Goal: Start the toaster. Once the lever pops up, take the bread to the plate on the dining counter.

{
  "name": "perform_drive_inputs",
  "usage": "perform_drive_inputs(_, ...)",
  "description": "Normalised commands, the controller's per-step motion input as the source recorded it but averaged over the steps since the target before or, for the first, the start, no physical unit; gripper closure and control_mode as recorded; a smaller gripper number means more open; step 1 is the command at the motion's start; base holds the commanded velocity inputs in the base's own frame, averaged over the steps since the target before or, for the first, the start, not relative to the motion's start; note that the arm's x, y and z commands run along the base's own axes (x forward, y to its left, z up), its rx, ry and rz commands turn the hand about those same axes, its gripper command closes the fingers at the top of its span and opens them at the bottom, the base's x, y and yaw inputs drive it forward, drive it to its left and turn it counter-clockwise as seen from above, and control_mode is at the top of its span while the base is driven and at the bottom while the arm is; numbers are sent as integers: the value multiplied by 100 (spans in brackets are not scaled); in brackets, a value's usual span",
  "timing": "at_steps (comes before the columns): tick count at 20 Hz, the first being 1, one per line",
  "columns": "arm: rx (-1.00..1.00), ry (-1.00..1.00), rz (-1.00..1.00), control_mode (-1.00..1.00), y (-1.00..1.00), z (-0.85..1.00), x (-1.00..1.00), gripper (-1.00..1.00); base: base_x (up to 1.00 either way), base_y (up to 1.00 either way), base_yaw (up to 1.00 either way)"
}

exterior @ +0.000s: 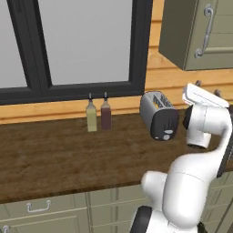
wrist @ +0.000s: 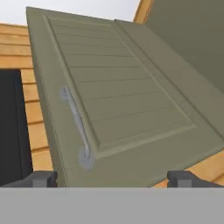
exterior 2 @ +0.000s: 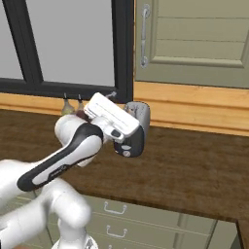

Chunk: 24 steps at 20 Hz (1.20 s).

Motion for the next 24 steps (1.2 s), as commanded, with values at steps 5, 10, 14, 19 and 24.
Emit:
perform_drive_inputs(5, 40, 33, 8, -100, 40, 9, 0, -100, 0, 0, 0)
perform_drive_inputs(10, 29, 37, 7, -100, 16, 2, 0, -100, 0, 0, 0)
perform_drive_inputs(14, 24, 24, 6, -100, 1, 56, -20, -100, 0, 0, 0)
perform_drive_inputs(19, 16, 2, 2, -100, 0, 94, -37, -100, 0, 0, 0)
perform_drive_inputs(24, 4, -21, 0, -100, 0, 100, -50, -100, 0, 0, 0)
